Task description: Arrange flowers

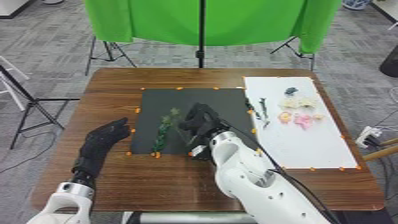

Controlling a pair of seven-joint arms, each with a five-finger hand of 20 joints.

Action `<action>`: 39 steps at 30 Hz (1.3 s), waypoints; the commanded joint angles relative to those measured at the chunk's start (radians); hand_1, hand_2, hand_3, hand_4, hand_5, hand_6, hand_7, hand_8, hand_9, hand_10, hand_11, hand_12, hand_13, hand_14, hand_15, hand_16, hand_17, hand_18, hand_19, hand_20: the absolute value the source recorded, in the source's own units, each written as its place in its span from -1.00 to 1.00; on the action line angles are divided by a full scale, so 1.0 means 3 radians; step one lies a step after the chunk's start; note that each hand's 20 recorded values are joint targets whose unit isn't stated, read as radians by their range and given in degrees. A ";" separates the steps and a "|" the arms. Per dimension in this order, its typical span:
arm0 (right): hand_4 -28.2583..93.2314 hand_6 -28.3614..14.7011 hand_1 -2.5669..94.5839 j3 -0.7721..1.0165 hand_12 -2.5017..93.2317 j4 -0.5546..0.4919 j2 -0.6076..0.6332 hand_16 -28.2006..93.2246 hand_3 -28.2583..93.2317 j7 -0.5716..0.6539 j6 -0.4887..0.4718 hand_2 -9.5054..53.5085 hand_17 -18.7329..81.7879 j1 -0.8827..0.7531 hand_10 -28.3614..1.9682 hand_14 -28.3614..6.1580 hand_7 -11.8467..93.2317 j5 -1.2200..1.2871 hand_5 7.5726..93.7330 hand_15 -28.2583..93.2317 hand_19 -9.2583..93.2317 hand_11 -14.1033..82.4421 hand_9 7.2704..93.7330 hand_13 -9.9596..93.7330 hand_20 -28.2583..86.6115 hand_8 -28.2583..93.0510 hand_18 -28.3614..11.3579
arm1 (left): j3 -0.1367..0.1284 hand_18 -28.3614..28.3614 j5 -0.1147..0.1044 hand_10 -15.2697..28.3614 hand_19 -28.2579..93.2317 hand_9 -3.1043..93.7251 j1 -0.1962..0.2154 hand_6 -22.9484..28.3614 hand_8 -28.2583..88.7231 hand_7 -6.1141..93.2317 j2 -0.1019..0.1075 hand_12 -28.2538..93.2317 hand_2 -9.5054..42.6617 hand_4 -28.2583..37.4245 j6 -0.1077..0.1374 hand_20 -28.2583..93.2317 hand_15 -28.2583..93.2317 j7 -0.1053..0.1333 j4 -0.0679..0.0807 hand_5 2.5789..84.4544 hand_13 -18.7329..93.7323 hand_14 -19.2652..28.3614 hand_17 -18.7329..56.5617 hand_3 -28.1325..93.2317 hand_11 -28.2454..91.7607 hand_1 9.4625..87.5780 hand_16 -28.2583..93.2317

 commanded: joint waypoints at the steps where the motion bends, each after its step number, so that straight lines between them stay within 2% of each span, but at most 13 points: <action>1: -0.86 0.23 -0.06 0.0000 -0.42 0.0043 -0.0011 -0.03 0.49 -0.0025 -0.0035 -1.00 0.71 -0.0021 0.03 0.46 -0.39 -0.0091 0.64 0.46 1.00 0.08 0.80 0.93 0.44 -0.45 -0.06 | -0.0021 0.51 0.0007 0.33 -0.32 -0.10 0.0019 0.13 -0.61 -0.70 -0.0015 -0.38 -0.72 -0.84 -0.0099 -0.21 -0.11 -0.0084 0.0031 0.03 -0.13 0.59 -0.44 0.58 -0.25 -0.62 -0.57; 7: -0.87 0.24 -0.09 0.0004 -0.42 0.0025 0.0050 -0.03 0.51 -0.0044 -0.0095 -1.00 0.71 -0.0028 0.03 0.44 -0.37 -0.0221 0.64 0.46 1.00 0.08 0.80 0.92 0.43 -0.49 -0.07 | -0.0014 0.51 0.0011 0.33 -0.33 -0.10 0.0001 0.13 -0.61 -0.71 -0.0007 -0.37 -0.72 -0.83 -0.0124 -0.21 -0.11 -0.0099 0.0036 0.02 -0.14 0.59 -0.45 0.58 -0.25 -0.61 -0.56; 11: -0.87 0.24 -0.10 0.0044 -0.42 -0.0154 0.0132 -0.03 0.52 -0.0043 0.0005 -1.00 0.70 -0.0120 0.03 0.43 -0.37 -0.0353 0.64 0.46 1.00 0.09 0.79 0.92 0.43 -0.52 -0.08 | -0.0025 0.51 0.0016 0.33 -0.33 -0.10 0.0016 0.13 -0.61 -0.71 -0.0003 -0.37 -0.72 -0.83 -0.0120 -0.21 -0.11 -0.0092 0.0028 0.02 -0.14 0.59 -0.45 0.58 -0.25 -0.61 -0.56; 14: -0.80 0.25 -0.26 0.0022 -0.41 -0.0342 0.0221 -0.04 0.55 -0.0084 -0.0123 -1.00 0.71 -0.0112 0.05 0.39 -0.35 -0.0336 0.65 0.50 1.00 0.21 0.80 0.93 0.47 -0.68 -0.14 | -0.0037 0.51 0.0017 0.33 -0.33 -0.10 0.0025 0.13 -0.61 -0.71 0.0001 -0.37 -0.73 -0.82 -0.0118 -0.21 -0.11 -0.0098 0.0022 0.02 -0.14 0.59 -0.45 0.57 -0.25 -0.61 -0.56; 18: -0.78 0.28 -0.41 -0.0067 -0.42 -0.0515 0.0293 -0.05 0.54 -0.0079 -0.0554 -0.75 0.74 -0.0059 0.02 0.36 -0.36 -0.0348 0.70 0.55 1.00 0.29 0.85 0.95 0.57 -0.69 -0.22 | -0.0037 0.51 0.0027 0.33 -0.33 -0.10 0.0038 0.12 -0.61 -0.71 -0.0014 -0.37 -0.72 -0.82 -0.0131 -0.21 -0.11 -0.0098 0.0014 0.02 -0.14 0.59 -0.45 0.57 -0.25 -0.61 -0.56; 21: -0.78 0.28 -0.45 -0.0124 -0.43 -0.0477 0.0273 -0.05 0.51 -0.0021 -0.0844 -0.53 0.76 0.0000 0.01 0.34 -0.43 -0.0327 0.67 0.57 1.00 0.30 0.87 0.96 0.60 -0.69 -0.24 | -0.0027 0.51 0.0039 0.33 -0.33 -0.10 0.0039 0.13 -0.61 -0.71 -0.0023 -0.37 -0.72 -0.82 -0.0133 -0.21 -0.11 -0.0084 0.0014 0.02 -0.13 0.59 -0.45 0.57 -0.25 -0.61 -0.56; 24: -0.79 0.30 -0.46 -0.0145 -0.42 -0.0355 0.0232 -0.05 0.51 0.0033 -0.0861 -0.37 0.76 0.0007 -0.01 0.33 -0.46 -0.0296 0.62 0.57 1.00 0.29 0.87 0.96 0.61 -0.69 -0.25 | -0.0025 0.51 0.0058 0.33 -0.33 -0.10 0.0003 0.13 -0.61 -0.71 0.0002 -0.37 -0.72 -0.82 -0.0177 -0.21 -0.11 -0.0095 0.0032 0.02 -0.14 0.59 -0.45 0.57 -0.25 -0.61 -0.56; 26: -0.79 0.30 -0.46 -0.0141 -0.42 -0.0299 0.0214 -0.05 0.50 0.0055 -0.0865 -0.35 0.76 0.0003 -0.02 0.32 -0.47 -0.0298 0.60 0.57 1.00 0.29 0.87 0.96 0.61 -0.69 -0.25 | -0.0025 0.51 0.0052 0.33 -0.33 -0.10 0.0020 0.13 -0.61 -0.71 -0.0010 -0.37 -0.72 -0.82 -0.0141 -0.21 -0.11 -0.0078 0.0027 0.02 -0.14 0.59 -0.45 0.57 -0.25 -0.61 -0.56; 31: -0.79 0.28 -0.47 -0.0079 -0.42 -0.0264 0.0194 -0.04 0.50 0.0093 -0.0842 -0.32 0.75 -0.0037 -0.04 0.32 -0.49 -0.0290 0.56 0.57 1.00 0.28 0.87 0.95 0.61 -0.69 -0.25 | -0.0045 0.51 0.0043 0.33 -0.33 -0.10 0.0038 0.13 -0.61 -0.71 -0.0023 -0.37 -0.72 -0.82 -0.0140 -0.21 -0.11 -0.0087 0.0022 0.02 -0.13 0.59 -0.45 0.57 -0.25 -0.61 -0.56; 39: -0.78 0.27 -0.48 -0.0002 -0.42 -0.0408 0.0251 -0.05 0.49 0.0132 -0.0880 -0.33 0.75 -0.0160 -0.07 0.32 -0.50 -0.0169 0.55 0.57 1.00 0.27 0.86 0.95 0.60 -0.69 -0.23 | -0.0058 0.51 0.0047 0.33 -0.33 -0.10 0.0059 0.12 -0.61 -0.71 -0.0031 -0.37 -0.72 -0.82 -0.0152 -0.21 -0.11 -0.0105 0.0005 0.02 -0.13 0.59 -0.45 0.57 -0.25 -0.61 -0.56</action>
